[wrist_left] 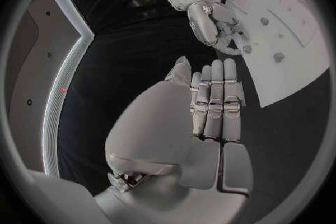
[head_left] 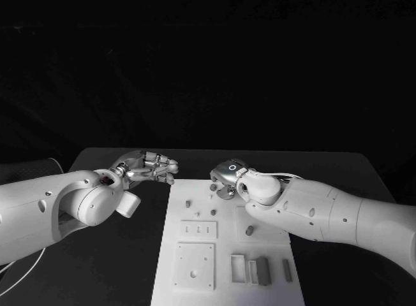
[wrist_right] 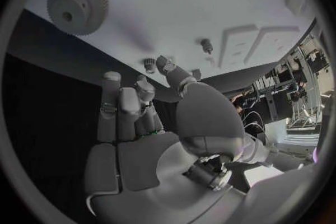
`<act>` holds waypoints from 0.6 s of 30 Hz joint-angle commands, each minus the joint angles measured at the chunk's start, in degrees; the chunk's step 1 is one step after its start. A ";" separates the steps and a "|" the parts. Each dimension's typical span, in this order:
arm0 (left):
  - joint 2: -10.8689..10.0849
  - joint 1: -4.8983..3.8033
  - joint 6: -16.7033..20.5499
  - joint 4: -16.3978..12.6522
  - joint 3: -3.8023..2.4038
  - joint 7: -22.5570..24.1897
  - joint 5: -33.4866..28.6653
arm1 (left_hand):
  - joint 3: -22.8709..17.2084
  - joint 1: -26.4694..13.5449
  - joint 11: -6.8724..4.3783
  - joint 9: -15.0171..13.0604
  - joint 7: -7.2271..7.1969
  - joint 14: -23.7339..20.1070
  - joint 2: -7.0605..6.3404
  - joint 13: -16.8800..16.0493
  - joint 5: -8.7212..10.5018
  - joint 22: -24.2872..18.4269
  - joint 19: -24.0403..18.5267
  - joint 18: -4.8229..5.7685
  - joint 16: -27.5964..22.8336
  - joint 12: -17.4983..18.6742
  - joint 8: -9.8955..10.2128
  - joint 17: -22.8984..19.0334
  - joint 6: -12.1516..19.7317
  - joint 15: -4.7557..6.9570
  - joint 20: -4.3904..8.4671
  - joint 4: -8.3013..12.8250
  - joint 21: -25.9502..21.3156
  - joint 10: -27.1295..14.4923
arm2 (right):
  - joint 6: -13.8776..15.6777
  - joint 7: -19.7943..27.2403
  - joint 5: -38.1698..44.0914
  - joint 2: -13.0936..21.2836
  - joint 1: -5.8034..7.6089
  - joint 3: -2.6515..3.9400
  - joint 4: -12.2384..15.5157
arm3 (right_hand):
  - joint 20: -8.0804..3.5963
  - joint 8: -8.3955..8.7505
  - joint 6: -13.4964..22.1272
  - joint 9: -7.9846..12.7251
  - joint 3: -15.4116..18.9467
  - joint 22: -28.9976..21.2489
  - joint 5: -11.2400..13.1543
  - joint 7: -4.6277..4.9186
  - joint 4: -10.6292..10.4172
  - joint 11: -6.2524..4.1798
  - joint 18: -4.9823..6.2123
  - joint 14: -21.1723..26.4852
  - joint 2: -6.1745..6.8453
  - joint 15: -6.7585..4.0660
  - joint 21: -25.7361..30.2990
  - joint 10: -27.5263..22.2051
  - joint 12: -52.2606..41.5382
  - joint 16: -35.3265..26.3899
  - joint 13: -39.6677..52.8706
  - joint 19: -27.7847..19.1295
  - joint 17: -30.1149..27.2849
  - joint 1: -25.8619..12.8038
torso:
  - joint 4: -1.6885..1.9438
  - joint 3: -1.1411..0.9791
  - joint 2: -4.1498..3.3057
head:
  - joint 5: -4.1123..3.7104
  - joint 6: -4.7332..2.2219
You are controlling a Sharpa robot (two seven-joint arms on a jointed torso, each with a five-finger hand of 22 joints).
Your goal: Assemble the parts on the task board
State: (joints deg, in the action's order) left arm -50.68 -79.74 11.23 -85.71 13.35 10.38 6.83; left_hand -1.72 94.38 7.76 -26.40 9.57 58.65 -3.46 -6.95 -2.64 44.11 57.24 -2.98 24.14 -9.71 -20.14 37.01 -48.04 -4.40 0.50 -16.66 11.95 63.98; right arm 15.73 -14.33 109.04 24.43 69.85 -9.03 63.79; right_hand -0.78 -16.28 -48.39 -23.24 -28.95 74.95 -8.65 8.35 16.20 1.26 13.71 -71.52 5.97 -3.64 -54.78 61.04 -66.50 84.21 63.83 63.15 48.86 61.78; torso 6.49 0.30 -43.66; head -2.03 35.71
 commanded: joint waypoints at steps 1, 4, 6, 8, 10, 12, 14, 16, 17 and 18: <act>-0.32 -0.13 0.06 0.03 -0.05 0.39 0.14 | 0.03 -0.51 0.00 0.00 0.55 0.13 -0.18 0.08 -0.17 -0.09 0.04 -0.40 -0.38 0.30 0.30 0.10 0.01 -0.16 0.53 -0.01 -0.30 0.21 | 1.84 -0.83 -1.01 2.27 0.76 0.82 3.55 | -0.23 0.07 -0.73 0.04 -0.24 0.93 -0.08 0.80 -0.15 1.47 1.29 -0.03 0.74 0.37 0.16 -0.86 -0.35 0.40 -0.10 0.37 -0.11 -0.01 | -0.20 -0.07 0.04 | -0.04 -0.41; -0.51 -0.19 0.19 0.20 -0.05 0.46 0.14 | 0.03 -0.50 0.00 0.00 0.55 0.13 -0.21 0.08 -0.17 -0.09 0.04 -0.40 -0.40 0.31 0.31 0.12 0.02 -0.16 0.53 0.00 -0.31 0.22 | 1.89 -1.77 -1.09 5.95 1.43 1.96 8.08 | -0.25 -0.04 -0.87 0.03 -0.32 0.91 -0.08 0.79 -0.34 1.47 1.29 -0.13 1.47 0.39 0.17 -0.86 -0.51 0.41 -0.25 0.49 -0.17 -0.19 | -0.38 -0.09 0.05 | -0.37 -0.89; -0.77 -0.21 0.30 0.15 -0.04 0.38 0.14 | 0.03 -0.49 0.00 0.00 0.55 0.14 -0.23 0.08 -0.17 -0.09 0.04 -0.40 -0.41 0.32 0.32 0.13 0.02 -0.16 0.53 0.00 -0.31 0.22 | 1.56 -2.15 -1.88 8.46 2.02 2.21 10.56 | -0.24 -0.11 -0.94 0.05 -0.48 0.90 -0.09 0.78 -0.51 1.46 1.29 -0.12 2.28 0.39 0.24 -0.89 -0.61 0.35 -0.41 0.49 -0.26 -0.26 | -0.66 -0.19 0.07 | -0.33 -1.14; -0.83 -0.22 0.34 0.13 -0.04 0.37 0.14 | 0.03 -0.49 0.00 0.00 0.55 0.14 -0.23 0.08 -0.17 -0.09 0.04 -0.40 -0.41 0.32 0.32 0.13 0.02 -0.16 0.53 0.00 -0.31 0.22 | 1.46 -2.39 -1.88 9.96 2.17 2.31 11.88 | -0.23 -0.11 -0.91 0.07 -0.62 0.88 -0.10 0.78 -0.73 1.46 1.29 -0.11 2.71 0.39 0.30 -0.91 -0.66 0.31 -0.50 0.49 -0.31 -0.34 | -0.83 -0.25 0.07 | -0.26 -1.29; -0.82 -0.22 0.24 0.17 -0.02 0.41 0.14 | 0.04 -0.48 0.00 0.00 0.55 0.14 -0.27 0.08 -0.17 -0.09 0.04 -0.40 -0.43 0.33 0.33 0.14 0.02 -0.16 0.53 0.01 -0.32 0.23 | 1.46 -2.71 -1.93 12.65 2.27 2.51 14.11 | -0.21 -0.10 -0.83 0.11 -0.84 0.86 -0.11 0.80 -1.11 1.49 1.29 -0.08 3.41 0.41 0.39 -0.97 -0.70 0.24 -0.65 0.48 -0.38 -0.47 | -1.08 -0.33 0.07 | -0.09 -1.52; -0.97 -0.21 0.21 0.15 0.07 0.40 0.13 | 0.04 -0.48 0.01 0.00 0.56 0.13 -0.28 0.08 -0.17 -0.09 0.04 -0.39 -0.44 0.34 0.34 0.15 0.02 -0.16 0.53 0.01 -0.33 0.23 | 1.39 -2.90 -2.83 15.17 2.27 2.58 15.89 | -0.17 -0.03 -0.62 0.19 -1.29 0.81 -0.14 0.84 -1.86 1.55 1.29 0.05 4.47 0.46 0.56 -1.12 -0.73 0.08 -0.86 0.44 -0.51 -0.60 | -1.30 -0.45 0.14 | 0.29 -1.64; -1.14 -0.21 0.26 0.18 0.12 0.36 0.13 | 0.04 -0.48 0.01 0.00 0.56 0.13 -0.29 0.08 -0.17 -0.09 0.04 -0.39 -0.45 0.35 0.34 0.16 0.02 -0.16 0.53 0.00 -0.33 0.23 | 1.07 -2.84 -3.90 16.28 2.28 2.58 16.30 | -0.14 0.13 -0.23 0.29 -1.68 0.80 -0.10 0.96 -2.52 1.63 1.29 0.10 5.28 0.53 0.68 -1.26 -0.80 0.03 -1.04 0.42 -0.58 -0.60 | -1.53 -0.60 0.16 | 0.77 -1.68; -1.13 -0.21 0.40 0.42 0.13 0.37 0.13 | 0.04 -0.48 0.01 0.00 0.56 0.13 -0.29 0.08 -0.17 -0.09 0.03 -0.39 -0.47 0.36 0.35 0.17 0.03 -0.16 0.53 0.00 -0.34 0.23 | 0.22 -2.55 -4.50 16.89 2.27 2.56 16.09 | -0.10 0.25 0.10 0.37 -1.87 0.81 -0.07 1.09 -3.25 1.76 1.29 0.14 6.05 0.63 0.74 -1.37 -0.88 0.02 -1.16 0.43 -0.61 -0.82 | -1.90 -0.78 0.14 | 0.95 -1.82; -1.12 -0.21 0.45 0.51 0.13 0.35 0.13 | 0.04 -0.48 0.01 0.00 0.56 0.12 -0.31 0.08 -0.17 -0.09 0.03 -0.38 -0.48 0.37 0.35 0.17 0.03 -0.16 0.53 0.00 -0.34 0.23 | -0.33 -2.33 -5.06 17.04 2.26 2.55 15.90 | -0.08 0.33 0.32 0.42 -2.06 0.81 -0.08 1.15 -3.80 1.83 1.29 0.19 6.52 0.71 0.80 -1.47 -0.94 0.01 -1.25 0.41 -0.64 -0.95 | -2.03 -0.85 0.13 | 0.95 -1.87; -1.10 -0.21 0.47 0.55 0.13 0.30 0.13 | 0.04 -0.48 0.01 0.00 0.56 0.12 -0.32 0.08 -0.17 -0.09 0.02 -0.38 -0.49 0.38 0.36 0.18 0.03 -0.17 0.53 0.00 -0.35 0.22 | -0.89 -2.10 -5.45 17.18 2.24 2.55 15.80 | -0.05 0.43 0.58 0.47 -2.20 0.82 -0.07 1.17 -4.35 1.88 1.29 0.28 7.07 0.75 0.86 -1.62 -0.97 -0.02 -1.33 0.35 -0.67 -1.09 | -2.18 -0.95 0.10 | 0.96 -1.94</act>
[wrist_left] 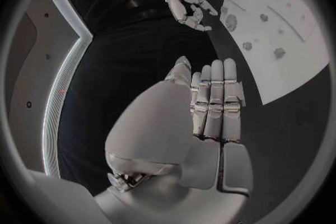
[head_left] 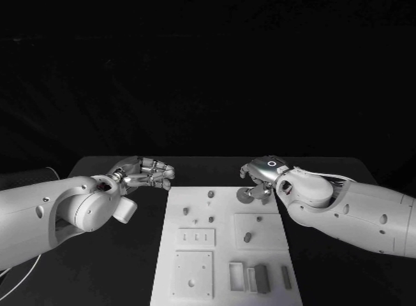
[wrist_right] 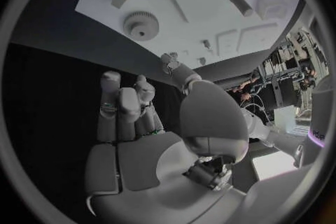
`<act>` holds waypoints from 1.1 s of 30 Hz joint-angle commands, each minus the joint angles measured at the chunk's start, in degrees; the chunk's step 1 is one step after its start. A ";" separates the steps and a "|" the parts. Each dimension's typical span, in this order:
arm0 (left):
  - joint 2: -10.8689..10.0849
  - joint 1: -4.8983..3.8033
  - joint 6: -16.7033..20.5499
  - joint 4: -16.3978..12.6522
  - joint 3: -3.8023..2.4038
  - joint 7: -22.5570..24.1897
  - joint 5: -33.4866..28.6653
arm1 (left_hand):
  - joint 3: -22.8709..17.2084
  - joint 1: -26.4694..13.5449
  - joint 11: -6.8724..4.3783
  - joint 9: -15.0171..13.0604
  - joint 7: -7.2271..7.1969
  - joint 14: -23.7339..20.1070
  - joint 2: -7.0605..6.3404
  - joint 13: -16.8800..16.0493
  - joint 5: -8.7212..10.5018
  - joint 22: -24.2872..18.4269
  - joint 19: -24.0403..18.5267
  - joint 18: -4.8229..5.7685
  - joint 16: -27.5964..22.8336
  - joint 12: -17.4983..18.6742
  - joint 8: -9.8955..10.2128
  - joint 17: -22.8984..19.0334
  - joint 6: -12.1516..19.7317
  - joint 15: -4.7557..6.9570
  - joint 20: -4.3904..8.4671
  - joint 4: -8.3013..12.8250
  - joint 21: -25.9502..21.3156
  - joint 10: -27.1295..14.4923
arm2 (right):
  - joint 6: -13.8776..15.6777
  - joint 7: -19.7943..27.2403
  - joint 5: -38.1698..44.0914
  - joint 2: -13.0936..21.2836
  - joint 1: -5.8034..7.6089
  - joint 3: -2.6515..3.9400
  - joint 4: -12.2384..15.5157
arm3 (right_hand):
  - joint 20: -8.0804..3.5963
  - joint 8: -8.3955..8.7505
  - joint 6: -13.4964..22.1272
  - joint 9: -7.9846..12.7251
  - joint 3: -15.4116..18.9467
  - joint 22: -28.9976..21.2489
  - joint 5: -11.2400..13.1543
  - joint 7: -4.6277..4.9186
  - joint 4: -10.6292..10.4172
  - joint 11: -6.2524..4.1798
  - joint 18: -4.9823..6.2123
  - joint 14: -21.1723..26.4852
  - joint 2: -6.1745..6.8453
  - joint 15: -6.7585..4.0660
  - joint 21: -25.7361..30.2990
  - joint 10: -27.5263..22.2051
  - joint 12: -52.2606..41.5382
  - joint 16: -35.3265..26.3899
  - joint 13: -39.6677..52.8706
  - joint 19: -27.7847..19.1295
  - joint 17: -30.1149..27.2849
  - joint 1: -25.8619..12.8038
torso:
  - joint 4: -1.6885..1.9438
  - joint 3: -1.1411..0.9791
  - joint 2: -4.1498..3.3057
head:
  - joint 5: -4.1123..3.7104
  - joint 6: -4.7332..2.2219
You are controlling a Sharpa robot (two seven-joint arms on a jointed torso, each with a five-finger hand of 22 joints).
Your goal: Assemble the parts on the task board
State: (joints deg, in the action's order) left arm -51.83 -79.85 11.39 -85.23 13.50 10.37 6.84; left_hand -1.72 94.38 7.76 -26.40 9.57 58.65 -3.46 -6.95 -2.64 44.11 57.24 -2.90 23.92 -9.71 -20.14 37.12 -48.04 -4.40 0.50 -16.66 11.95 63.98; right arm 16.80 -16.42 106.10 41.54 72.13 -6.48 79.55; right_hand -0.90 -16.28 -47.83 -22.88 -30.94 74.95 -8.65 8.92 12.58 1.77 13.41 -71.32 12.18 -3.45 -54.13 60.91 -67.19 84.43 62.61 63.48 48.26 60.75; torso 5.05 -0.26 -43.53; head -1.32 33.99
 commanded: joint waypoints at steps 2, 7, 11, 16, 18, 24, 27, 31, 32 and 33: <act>0.09 -0.10 0.16 0.16 -0.02 0.20 0.07 | 0.04 -0.48 0.01 0.00 0.57 0.11 -0.32 0.09 -0.18 -0.10 0.02 -0.46 -0.28 0.39 0.37 0.08 0.03 -0.17 0.53 0.00 -0.36 0.23 | -2.52 0.39 -2.62 0.26 -0.23 -0.01 -0.11 | 0.23 1.00 1.34 0.37 -0.66 0.85 -0.05 0.89 -1.75 1.58 1.59 0.63 1.92 0.77 0.54 -2.25 -0.21 -0.47 -0.33 -0.48 -0.16 0.05 | -0.91 -0.55 -0.08 | 0.28 -0.28; 0.38 -0.09 0.04 0.37 0.00 0.08 0.01 | 0.05 -0.50 0.03 -0.01 0.58 0.05 -0.35 0.09 -0.17 -0.11 -0.03 -0.43 -0.37 0.44 0.39 0.11 0.03 -0.20 0.51 -0.02 -0.41 0.23 | -2.39 1.28 -4.14 -0.20 -0.64 -0.02 -2.19 | 0.62 1.99 4.01 0.75 -0.98 0.99 0.02 1.07 -3.68 1.78 1.59 1.47 3.59 0.97 0.83 -3.29 -0.48 -0.49 -0.57 -1.19 -0.13 0.03 | -1.21 -0.94 -0.10 | 0.40 -0.35; 0.61 -0.09 -0.11 0.55 0.01 0.04 0.00 | 0.04 -0.53 0.03 -0.01 0.58 0.03 -0.33 0.09 -0.18 -0.11 -0.05 -0.41 -0.42 0.45 0.41 0.13 0.03 -0.21 0.50 -0.03 -0.43 0.25 | -2.09 2.14 -5.79 -1.37 -1.16 -0.04 -4.44 | 0.68 1.77 4.11 0.62 -1.04 1.06 0.03 1.04 -4.52 1.76 1.59 1.60 3.56 0.98 0.78 -3.49 -0.76 -0.31 -0.63 -1.27 -0.06 0.06 | -1.12 -1.01 -0.13 | 0.37 -0.32; 0.90 -0.08 -0.25 0.87 0.01 0.03 0.00 | 0.02 -0.54 0.03 -0.01 0.58 0.01 -0.30 0.09 -0.18 -0.12 -0.06 -0.41 -0.45 0.48 0.42 0.15 0.03 -0.22 0.49 -0.03 -0.45 0.26 | -3.07 4.05 -8.01 -2.87 -1.81 -0.05 -6.85 | 0.67 1.16 3.56 0.32 -0.96 1.13 0.07 0.69 -4.90 1.47 1.59 1.70 3.04 0.77 0.69 -3.58 -1.10 -0.12 -0.71 -1.39 0.00 0.44 | -0.87 -0.75 -0.06 | 0.26 0.09; 0.96 -0.08 -0.20 0.93 0.02 0.02 0.00 | 0.02 -0.55 0.03 -0.01 0.58 0.01 -0.29 0.09 -0.18 -0.12 -0.07 -0.40 -0.47 0.48 0.42 0.16 0.03 -0.23 0.49 -0.03 -0.46 0.26 | -3.02 4.51 -8.62 -3.40 -2.01 -0.06 -7.78 | 0.72 1.02 3.71 0.23 -0.73 1.16 0.09 0.21 -4.90 1.02 1.59 1.90 2.64 0.45 0.67 -3.73 -1.20 -0.08 -0.81 -1.62 0.00 0.63 | -0.76 -0.82 -0.09 | 0.24 0.15; 1.16 -0.08 -0.31 1.08 0.02 0.00 0.00 | 0.01 -0.59 0.04 -0.02 0.59 -0.01 -0.28 0.09 -0.18 -0.12 -0.08 -0.39 -0.52 0.52 0.44 0.19 0.03 -0.24 0.48 -0.04 -0.49 0.27 | -3.29 5.75 -9.89 -4.66 -2.16 -0.05 -10.22 | 0.74 0.35 2.97 -0.08 -0.45 1.20 0.13 -0.17 -4.98 0.61 1.59 1.98 1.40 0.08 0.55 -3.77 -1.37 0.07 -0.90 -1.74 0.04 0.68 | -0.49 -1.06 -0.22 | -0.03 0.28; 1.21 -0.08 -0.30 1.07 0.02 0.02 0.00 | 0.01 -0.60 0.04 -0.02 0.59 -0.01 -0.27 0.09 -0.17 -0.12 -0.08 -0.39 -0.54 0.53 0.45 0.20 0.03 -0.25 0.48 -0.04 -0.50 0.27 | -3.12 6.12 -10.59 -5.14 -2.16 -0.06 -11.07 | 0.74 -0.06 2.69 -0.26 0.12 1.19 0.11 -0.41 -4.89 0.40 1.59 2.08 0.24 -0.22 0.42 -3.82 -1.52 0.21 -1.05 -1.89 0.06 0.51 | -0.48 -1.07 -0.23 | -0.09 0.34; 1.22 -0.08 -0.28 1.04 0.02 0.02 0.00 | 0.01 -0.63 0.04 -0.02 0.59 -0.02 -0.26 0.09 -0.17 -0.13 -0.09 -0.38 -0.56 0.55 0.46 0.22 0.03 -0.25 0.48 -0.04 -0.51 0.27 | -3.39 6.67 -11.13 -5.62 -2.19 -0.06 -11.82 | 0.70 -0.58 2.25 -0.46 0.71 1.19 0.08 -0.63 -4.45 0.18 1.59 2.17 -1.29 -0.44 0.25 -3.92 -1.71 0.38 -1.21 -2.04 0.06 0.53 | -0.53 -1.07 -0.24 | -0.05 0.53; 1.24 -0.08 -0.29 1.04 0.02 0.00 0.00 | 0.01 -0.63 0.04 -0.02 0.59 -0.02 -0.26 0.09 -0.17 -0.13 -0.09 -0.38 -0.57 0.55 0.46 0.22 0.03 -0.25 0.48 -0.04 -0.52 0.28 | -3.51 6.76 -11.14 -5.75 -2.20 -0.06 -11.99 | 0.69 -0.74 2.04 -0.51 0.85 1.19 0.08 -0.65 -4.35 0.15 1.59 2.20 -1.69 -0.46 0.20 -3.93 -1.76 0.41 -1.25 -2.07 0.06 0.49 | -0.55 -1.09 -0.24 | -0.01 0.57; 1.24 -0.08 -0.30 1.04 0.02 -0.01 0.00 | 0.01 -0.64 0.04 -0.02 0.60 -0.02 -0.26 0.10 -0.17 -0.13 -0.09 -0.38 -0.57 0.55 0.46 0.23 0.03 -0.26 0.48 -0.05 -0.52 0.28 | -3.62 6.81 -11.17 -5.86 -2.20 -0.07 -12.14 | 0.69 -0.83 1.94 -0.54 0.95 1.19 0.07 -0.68 -4.26 0.14 1.59 2.21 -2.02 -0.48 0.18 -3.94 -1.80 0.44 -1.28 -2.10 0.06 0.47 | -0.54 -1.09 -0.25 | -0.01 0.58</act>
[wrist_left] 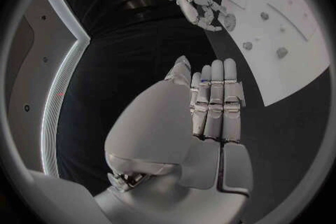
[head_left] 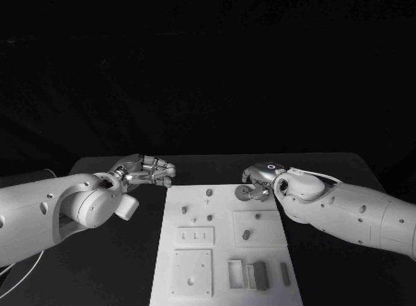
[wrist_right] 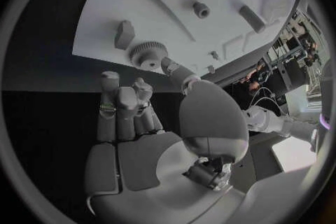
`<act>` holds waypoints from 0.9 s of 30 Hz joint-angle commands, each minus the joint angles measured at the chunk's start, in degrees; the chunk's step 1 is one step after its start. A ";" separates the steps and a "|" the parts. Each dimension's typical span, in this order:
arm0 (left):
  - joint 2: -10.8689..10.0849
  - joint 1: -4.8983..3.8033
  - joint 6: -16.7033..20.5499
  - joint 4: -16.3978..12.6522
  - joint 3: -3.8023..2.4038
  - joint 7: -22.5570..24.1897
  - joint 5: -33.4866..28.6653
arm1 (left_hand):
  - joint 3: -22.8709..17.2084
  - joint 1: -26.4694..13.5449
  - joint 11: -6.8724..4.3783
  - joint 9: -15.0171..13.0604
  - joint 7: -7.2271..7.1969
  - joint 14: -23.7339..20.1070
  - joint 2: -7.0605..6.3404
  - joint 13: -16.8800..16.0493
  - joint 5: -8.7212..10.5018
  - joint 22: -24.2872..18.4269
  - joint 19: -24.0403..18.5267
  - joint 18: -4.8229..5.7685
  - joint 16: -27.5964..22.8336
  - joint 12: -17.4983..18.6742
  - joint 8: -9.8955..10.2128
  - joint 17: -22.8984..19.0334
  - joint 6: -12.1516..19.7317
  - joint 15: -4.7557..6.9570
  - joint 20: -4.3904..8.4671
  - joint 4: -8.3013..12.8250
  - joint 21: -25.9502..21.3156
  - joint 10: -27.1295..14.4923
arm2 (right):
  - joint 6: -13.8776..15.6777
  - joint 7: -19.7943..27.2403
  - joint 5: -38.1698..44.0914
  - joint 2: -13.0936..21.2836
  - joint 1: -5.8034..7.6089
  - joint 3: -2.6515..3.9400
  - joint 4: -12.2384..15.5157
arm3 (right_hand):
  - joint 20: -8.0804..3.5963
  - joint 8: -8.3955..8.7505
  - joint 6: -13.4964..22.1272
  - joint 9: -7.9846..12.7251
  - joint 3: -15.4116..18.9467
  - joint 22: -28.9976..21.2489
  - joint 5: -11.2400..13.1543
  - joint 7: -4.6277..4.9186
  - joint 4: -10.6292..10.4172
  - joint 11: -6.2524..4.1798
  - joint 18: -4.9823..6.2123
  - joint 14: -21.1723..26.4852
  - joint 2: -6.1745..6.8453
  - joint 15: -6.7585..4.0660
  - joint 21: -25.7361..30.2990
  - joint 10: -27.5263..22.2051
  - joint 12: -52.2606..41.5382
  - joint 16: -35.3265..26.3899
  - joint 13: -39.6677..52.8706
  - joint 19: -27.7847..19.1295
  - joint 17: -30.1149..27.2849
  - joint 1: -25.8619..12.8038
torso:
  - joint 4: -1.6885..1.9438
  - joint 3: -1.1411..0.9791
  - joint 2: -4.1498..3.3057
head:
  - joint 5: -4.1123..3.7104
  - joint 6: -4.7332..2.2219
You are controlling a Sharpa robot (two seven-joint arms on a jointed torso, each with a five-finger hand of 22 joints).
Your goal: Assemble the parts on the task board
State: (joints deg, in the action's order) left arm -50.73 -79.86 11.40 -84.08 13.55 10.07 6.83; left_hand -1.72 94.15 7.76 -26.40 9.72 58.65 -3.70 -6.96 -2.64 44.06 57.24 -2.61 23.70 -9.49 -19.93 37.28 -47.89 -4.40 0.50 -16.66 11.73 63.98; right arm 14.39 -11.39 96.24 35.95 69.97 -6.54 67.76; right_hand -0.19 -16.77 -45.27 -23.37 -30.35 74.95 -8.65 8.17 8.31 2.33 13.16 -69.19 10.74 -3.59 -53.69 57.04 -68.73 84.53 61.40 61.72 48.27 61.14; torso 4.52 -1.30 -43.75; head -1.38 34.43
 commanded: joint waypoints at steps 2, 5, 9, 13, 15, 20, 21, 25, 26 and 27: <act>0.15 -0.07 -0.32 -0.12 -0.04 0.28 0.02 | 0.01 -0.43 0.04 -0.02 0.45 -0.02 -0.03 0.10 -0.17 -0.08 -0.10 -0.66 -0.36 0.35 0.26 0.07 -0.12 -0.26 0.47 -0.05 -0.31 0.28 | -1.38 1.98 -1.50 -0.64 -0.10 -0.02 -0.97 | -0.02 -0.51 -0.80 -0.10 0.57 1.18 0.06 0.03 0.25 -0.45 1.84 0.10 -1.22 -0.38 -0.31 -0.11 -0.34 0.39 -0.12 -0.42 0.04 0.03 | -0.02 -0.04 -0.01 | 0.06 0.11; 0.15 -0.07 -0.28 -0.14 -0.04 0.29 0.02 | 0.01 -0.44 0.05 -0.03 0.45 -0.02 -0.02 0.10 -0.17 -0.08 -0.10 -0.66 -0.38 0.36 0.26 0.08 -0.12 -0.26 0.47 -0.05 -0.31 0.28 | -2.13 2.17 -1.73 -0.98 -0.20 -0.04 -1.64 | -0.02 -0.85 -1.26 -0.18 0.89 1.18 0.04 0.01 0.74 -0.47 1.84 0.17 -2.31 -0.41 -0.41 -0.17 -0.46 0.47 -0.23 -0.53 0.02 -0.03 | -0.01 -0.02 -0.01 | 0.08 0.04; 0.15 -0.07 -0.25 -0.12 -0.04 0.25 0.02 | 0.01 -0.45 0.05 -0.03 0.45 -0.02 -0.03 0.10 -0.17 -0.08 -0.10 -0.66 -0.40 0.38 0.27 0.10 -0.12 -0.26 0.48 -0.04 -0.32 0.28 | -2.73 2.30 -1.74 -1.30 -0.24 -0.10 -2.16 | 0.00 -0.96 -1.43 -0.19 1.08 1.17 0.03 0.02 0.97 -0.45 1.84 0.21 -2.72 -0.41 -0.44 -0.22 -0.52 0.51 -0.28 -0.61 0.01 -0.16 | -0.02 0.00 0.03 | 0.16 0.13; 0.13 -0.07 -0.21 -0.10 -0.04 0.20 0.02 | 0.00 -0.44 0.05 -0.03 0.45 -0.02 -0.04 0.10 -0.17 -0.08 -0.10 -0.66 -0.42 0.40 0.28 0.12 -0.12 -0.26 0.48 -0.02 -0.33 0.28 | -3.68 2.28 -1.74 -1.46 -0.33 -0.16 -2.48 | 0.02 -1.09 -1.64 -0.20 1.21 1.16 0.02 0.04 1.14 -0.43 1.84 0.24 -2.94 -0.39 -0.46 -0.25 -0.58 0.55 -0.32 -0.66 0.01 -0.28 | -0.06 0.01 0.03 | 0.18 0.32; 0.09 -0.07 -0.22 -0.13 -0.04 0.20 0.02 | 0.00 -0.44 0.05 -0.03 0.45 -0.02 -0.05 0.10 -0.17 -0.08 -0.10 -0.67 -0.43 0.41 0.29 0.12 -0.12 -0.26 0.48 -0.02 -0.34 0.28 | -4.20 2.22 -1.74 -1.47 -0.36 -0.19 -2.57 | 0.01 -1.21 -1.84 -0.23 1.27 1.16 0.01 0.06 1.31 -0.41 1.84 0.26 -3.10 -0.38 -0.49 -0.26 -0.63 0.58 -0.34 -0.68 0.00 -0.28 | -0.07 0.02 0.03 | 0.17 0.38; -0.03 -0.07 -0.23 -0.26 -0.04 0.20 0.02 | -0.01 -0.43 0.05 -0.03 0.45 -0.02 -0.05 0.10 -0.17 -0.08 -0.11 -0.66 -0.46 0.43 0.30 0.15 -0.12 -0.26 0.48 -0.01 -0.35 0.28 | -4.66 2.17 -1.74 -1.57 -0.53 -0.26 -2.79 | 0.03 -1.34 -2.09 -0.24 1.39 1.15 0.01 0.13 1.48 -0.35 1.84 0.28 -3.21 -0.34 -0.52 -0.29 -0.70 0.62 -0.38 -0.72 -0.01 -0.41 | -0.13 0.02 0.02 | 0.17 0.54; -0.05 -0.07 -0.23 -0.29 -0.04 0.21 0.02 | -0.01 -0.43 0.05 -0.03 0.45 -0.02 -0.06 0.10 -0.17 -0.08 -0.11 -0.66 -0.46 0.44 0.30 0.16 -0.12 -0.26 0.48 -0.01 -0.36 0.28 | -4.66 2.23 -1.74 -1.61 -0.58 -0.26 -2.84 | 0.03 -1.35 -2.11 -0.24 1.40 1.15 0.01 0.13 1.49 -0.35 1.84 0.29 -3.23 -0.33 -0.52 -0.29 -0.71 0.62 -0.38 -0.72 -0.01 -0.42 | -0.16 0.00 0.02 | 0.20 0.56; -0.09 -0.08 -0.18 -0.32 -0.04 0.20 0.02 | -0.03 -0.42 0.05 -0.04 0.45 -0.02 -0.05 0.10 -0.18 -0.08 -0.11 -0.67 -0.49 0.45 0.31 0.18 -0.12 -0.26 0.48 -0.01 -0.37 0.29 | -4.45 2.34 -1.74 -1.87 -0.67 -0.27 -3.11 | 0.03 -1.39 -2.20 -0.23 1.40 1.14 -0.01 0.16 1.58 -0.32 1.84 0.29 -3.41 -0.31 -0.54 -0.30 -0.75 0.65 -0.40 -0.72 -0.01 -0.43 | -0.16 -0.01 0.02 | 0.30 0.61; -0.08 -0.08 -0.17 -0.31 -0.04 0.20 0.02 | -0.03 -0.42 0.05 -0.04 0.45 -0.02 -0.05 0.10 -0.18 -0.08 -0.10 -0.67 -0.49 0.46 0.31 0.18 -0.12 -0.26 0.48 -0.01 -0.37 0.29 | -4.45 2.37 -1.74 -1.95 -0.67 -0.27 -3.23 | 0.03 -1.42 -2.26 -0.23 1.40 1.14 -0.02 0.16 1.64 -0.31 1.84 0.29 -3.54 -0.30 -0.55 -0.30 -0.78 0.66 -0.41 -0.73 -0.01 -0.43 | -0.10 0.00 0.01 | 0.33 0.60; -0.08 -0.08 -0.16 -0.30 -0.04 0.20 0.02 | -0.03 -0.42 0.05 -0.04 0.45 -0.02 -0.05 0.10 -0.18 -0.08 -0.11 -0.67 -0.50 0.46 0.31 0.19 -0.12 -0.26 0.48 -0.01 -0.37 0.30 | -4.39 2.35 -1.74 -2.03 -0.68 -0.27 -3.33 | 0.02 -1.47 -2.34 -0.23 1.39 1.14 -0.03 0.17 1.74 -0.31 1.84 0.30 -3.74 -0.29 -0.57 -0.31 -0.81 0.68 -0.43 -0.73 -0.02 -0.41 | -0.07 0.00 0.01 | 0.33 0.62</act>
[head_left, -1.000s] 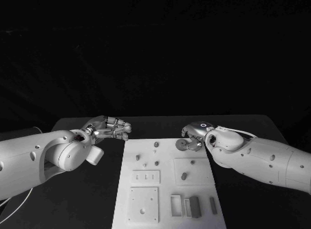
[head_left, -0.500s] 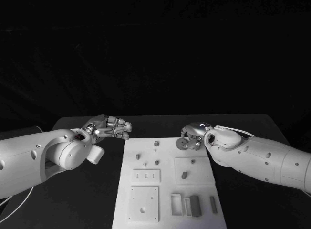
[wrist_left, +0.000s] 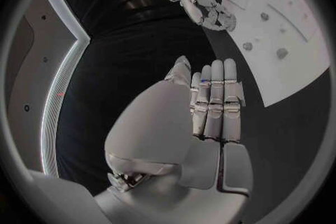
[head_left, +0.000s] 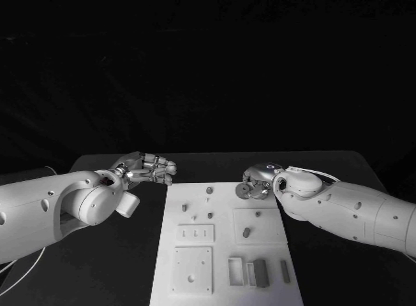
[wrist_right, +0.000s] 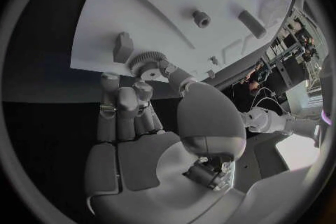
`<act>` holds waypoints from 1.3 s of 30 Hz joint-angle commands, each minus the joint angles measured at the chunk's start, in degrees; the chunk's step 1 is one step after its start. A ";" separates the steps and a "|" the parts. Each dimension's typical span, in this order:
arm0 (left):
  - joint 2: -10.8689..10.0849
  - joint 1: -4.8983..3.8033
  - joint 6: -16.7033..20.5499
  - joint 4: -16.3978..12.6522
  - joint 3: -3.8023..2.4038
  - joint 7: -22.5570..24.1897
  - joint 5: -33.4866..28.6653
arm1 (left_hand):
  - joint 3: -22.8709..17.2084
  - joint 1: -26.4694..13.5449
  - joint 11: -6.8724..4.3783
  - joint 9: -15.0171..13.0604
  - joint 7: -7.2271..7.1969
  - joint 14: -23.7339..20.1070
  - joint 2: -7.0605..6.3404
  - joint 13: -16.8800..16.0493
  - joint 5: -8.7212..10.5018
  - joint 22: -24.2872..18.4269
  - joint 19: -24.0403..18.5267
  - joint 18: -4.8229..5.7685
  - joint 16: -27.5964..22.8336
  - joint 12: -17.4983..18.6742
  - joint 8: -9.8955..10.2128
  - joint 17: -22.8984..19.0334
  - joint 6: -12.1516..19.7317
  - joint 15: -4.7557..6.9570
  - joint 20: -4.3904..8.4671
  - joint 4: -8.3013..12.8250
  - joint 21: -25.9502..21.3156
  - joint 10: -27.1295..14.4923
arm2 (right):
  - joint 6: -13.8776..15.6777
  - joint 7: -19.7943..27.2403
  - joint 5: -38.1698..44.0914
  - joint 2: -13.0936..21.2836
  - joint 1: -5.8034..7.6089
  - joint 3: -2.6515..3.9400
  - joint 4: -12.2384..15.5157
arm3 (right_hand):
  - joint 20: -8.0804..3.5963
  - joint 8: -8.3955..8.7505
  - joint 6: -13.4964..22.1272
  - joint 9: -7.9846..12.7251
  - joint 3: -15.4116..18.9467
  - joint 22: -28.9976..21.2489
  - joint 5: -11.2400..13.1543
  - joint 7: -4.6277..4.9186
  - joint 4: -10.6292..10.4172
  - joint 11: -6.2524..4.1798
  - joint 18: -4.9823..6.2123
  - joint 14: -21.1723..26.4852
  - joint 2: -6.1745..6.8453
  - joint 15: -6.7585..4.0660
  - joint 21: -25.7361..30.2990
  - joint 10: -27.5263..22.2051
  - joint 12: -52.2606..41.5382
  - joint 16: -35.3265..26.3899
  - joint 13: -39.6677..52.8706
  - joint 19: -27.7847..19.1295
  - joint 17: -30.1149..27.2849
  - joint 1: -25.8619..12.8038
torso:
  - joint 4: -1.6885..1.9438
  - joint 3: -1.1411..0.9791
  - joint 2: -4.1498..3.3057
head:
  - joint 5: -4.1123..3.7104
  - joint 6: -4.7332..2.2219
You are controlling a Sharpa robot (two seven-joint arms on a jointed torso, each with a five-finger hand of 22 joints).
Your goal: Assemble the parts on the task board
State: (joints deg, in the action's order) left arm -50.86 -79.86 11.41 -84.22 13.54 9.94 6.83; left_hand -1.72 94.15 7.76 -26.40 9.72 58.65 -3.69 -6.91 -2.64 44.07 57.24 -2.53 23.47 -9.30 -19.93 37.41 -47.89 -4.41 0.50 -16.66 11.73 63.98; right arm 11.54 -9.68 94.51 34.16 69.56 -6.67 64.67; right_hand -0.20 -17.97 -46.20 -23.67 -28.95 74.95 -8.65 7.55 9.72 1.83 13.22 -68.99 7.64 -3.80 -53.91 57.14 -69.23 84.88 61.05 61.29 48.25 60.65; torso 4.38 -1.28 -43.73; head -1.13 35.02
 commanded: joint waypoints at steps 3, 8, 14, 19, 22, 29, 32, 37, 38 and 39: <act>0.03 -0.08 -0.16 -0.23 -0.04 0.33 0.02 | -0.03 -0.42 0.05 -0.04 0.45 -0.02 -0.06 0.06 -0.17 -0.09 -0.11 -0.75 -0.29 0.28 0.32 0.08 -0.12 -0.27 0.48 -0.01 -0.38 0.30 | -1.45 0.83 -0.01 -0.41 -0.27 -0.14 -0.41 | 0.03 -0.27 -1.44 0.12 -0.01 1.13 -0.03 0.84 0.49 0.23 1.78 0.09 -1.08 -0.05 -0.39 -0.40 -0.39 0.38 -0.12 -0.30 -0.01 0.05 | 0.12 -0.02 -0.01 | 0.08 0.04; -0.01 -0.08 -0.12 -0.30 -0.04 0.32 0.02 | -0.04 -0.41 0.05 -0.05 0.45 -0.02 -0.07 0.06 -0.17 -0.08 -0.11 -0.75 -0.32 0.30 0.33 0.10 -0.13 -0.27 0.48 -0.01 -0.39 0.31 | -1.49 0.82 -0.01 -0.91 -0.28 -0.16 -0.78 | 0.04 -0.27 -1.47 0.19 0.07 1.13 -0.01 0.89 0.76 0.28 1.78 0.09 -1.67 -0.01 -0.44 -0.41 -0.50 0.45 -0.19 -0.30 -0.03 -0.10 | 0.13 -0.02 -0.05 | 0.12 0.11; -0.13 -0.08 -0.15 -0.50 -0.05 0.29 0.03 | -0.05 -0.40 0.05 -0.05 0.45 -0.01 -0.09 0.06 -0.17 -0.08 -0.11 -0.75 -0.34 0.31 0.34 0.13 -0.13 -0.27 0.48 0.00 -0.40 0.32 | -1.45 0.73 0.10 -1.14 -0.30 -0.18 -1.00 | 0.03 -0.31 -1.59 0.25 0.19 1.12 -0.03 0.97 1.05 0.36 1.78 0.07 -1.58 0.06 -0.50 -0.41 -0.60 0.52 -0.25 -0.29 -0.05 -0.25 | 0.12 -0.02 -0.06 | 0.18 0.26; -0.19 -0.09 -0.12 -0.58 -0.05 0.29 0.05 | -0.06 -0.39 0.05 -0.06 0.44 -0.01 -0.10 0.06 -0.17 -0.08 -0.11 -0.75 -0.36 0.33 0.35 0.15 -0.14 -0.27 0.48 0.00 -0.41 0.33 | -1.79 0.64 0.85 -1.25 -0.35 -0.24 -1.11 | -0.05 -0.56 -2.16 0.28 -0.06 1.12 -0.05 1.12 2.09 0.50 1.78 0.02 -2.41 0.17 -0.63 -0.38 -0.80 0.63 -0.37 -0.25 -0.09 0.30 | 0.08 -0.01 -0.04 | 0.31 0.34; -0.26 -0.09 -0.11 -0.65 -0.05 0.27 0.07 | -0.06 -0.38 0.05 -0.06 0.44 0.00 -0.10 0.06 -0.17 -0.08 -0.11 -0.75 -0.38 0.33 0.35 0.16 -0.14 -0.27 0.48 0.00 -0.42 0.34 | -1.93 0.47 2.03 -1.19 -0.40 -0.33 -1.13 | -0.04 -0.64 -2.40 0.32 -0.04 1.12 -0.04 1.17 2.77 0.54 1.78 0.01 -2.49 0.24 -0.69 -0.40 -0.89 0.67 -0.45 -0.26 -0.13 0.44 | 0.04 -0.01 -0.02 | 0.29 0.43; -0.37 -0.09 -0.11 -0.66 -0.05 0.26 0.10 | -0.07 -0.37 0.04 -0.07 0.44 0.00 -0.11 0.05 -0.17 -0.08 -0.10 -0.75 -0.41 0.35 0.36 0.19 -0.16 -0.27 0.48 0.00 -0.43 0.36 | -1.78 0.24 3.89 -0.91 -0.48 -0.51 -1.12 | 0.01 -0.63 -2.65 0.54 -0.10 1.08 -0.07 1.25 4.89 0.63 1.78 0.03 -1.79 0.34 -0.77 -0.43 -1.10 0.73 -0.68 -0.29 -0.24 1.09 | -0.03 -0.04 0.00 | 0.28 0.61; -0.39 -0.09 -0.10 -0.66 -0.05 0.26 0.10 | -0.08 -0.36 0.04 -0.07 0.44 0.01 -0.12 0.05 -0.18 -0.08 -0.10 -0.75 -0.42 0.35 0.36 0.20 -0.17 -0.27 0.48 0.01 -0.43 0.38 | -1.78 0.28 4.07 -0.83 -0.49 -0.52 -1.05 | 0.04 -0.54 -2.58 0.67 -0.17 1.06 -0.07 1.26 5.73 0.64 1.78 0.03 -1.55 0.36 -0.79 -0.45 -1.16 0.75 -0.79 -0.26 -0.28 1.38 | 0.00 -0.04 0.01 | 0.25 0.63; -0.41 -0.09 -0.09 -0.65 -0.05 0.26 0.11 | -0.09 -0.34 0.04 -0.08 0.43 0.01 -0.12 0.05 -0.18 -0.08 -0.09 -0.75 -0.44 0.37 0.36 0.23 -0.18 -0.27 0.48 0.01 -0.44 0.39 | -1.74 0.56 4.12 -0.60 -0.54 -0.53 -0.79 | 0.07 -0.34 -2.31 0.87 -0.36 1.04 -0.09 1.17 6.79 0.58 1.78 0.07 -1.16 0.33 -0.77 -0.47 -1.24 0.75 -0.94 -0.29 -0.36 2.07 | 0.00 -0.04 0.01 | 0.24 0.64; -0.42 -0.09 -0.07 -0.65 -0.05 0.26 0.11 | -0.10 -0.33 0.04 -0.08 0.43 0.01 -0.12 0.05 -0.18 -0.08 -0.09 -0.75 -0.44 0.37 0.36 0.23 -0.18 -0.27 0.48 0.01 -0.44 0.39 | -1.77 0.58 4.12 -0.58 -0.55 -0.53 -0.77 | 0.07 -0.33 -2.30 0.88 -0.37 1.04 -0.09 1.17 6.81 0.57 1.78 0.07 -1.15 0.33 -0.77 -0.47 -1.24 0.75 -0.95 -0.29 -0.36 2.11 | 0.00 -0.05 0.01 | 0.24 0.64; -0.42 -0.09 -0.06 -0.65 -0.05 0.26 0.11 | -0.10 -0.33 0.04 -0.08 0.43 0.01 -0.12 0.05 -0.17 -0.08 -0.09 -0.75 -0.45 0.37 0.36 0.23 -0.18 -0.27 0.48 0.01 -0.44 0.39 | -1.78 0.64 4.12 -0.56 -0.56 -0.53 -0.77 | 0.07 -0.33 -2.29 0.89 -0.38 1.04 -0.09 1.16 6.82 0.56 1.78 0.07 -1.17 0.32 -0.78 -0.47 -1.25 0.75 -0.96 -0.29 -0.36 2.16 | 0.00 -0.05 0.00 | 0.21 0.62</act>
State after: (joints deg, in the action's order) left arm -51.30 -79.86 11.42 -84.71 13.53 9.84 6.84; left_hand -1.72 94.15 7.76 -26.40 9.92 58.65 -3.69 -6.92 -2.64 44.07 57.24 -2.19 23.25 -9.30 -19.93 37.56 -48.10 -4.40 0.51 -16.66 11.51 63.98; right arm 11.85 -9.01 97.39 33.40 69.49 -6.88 64.06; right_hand -0.08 -18.39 -46.20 -22.73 -29.35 74.95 -8.65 7.54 16.30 2.17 13.23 -69.00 6.49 -3.76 -54.35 57.04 -70.29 85.32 60.14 61.21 47.95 62.47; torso 4.38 -1.32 -43.72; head -0.89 35.67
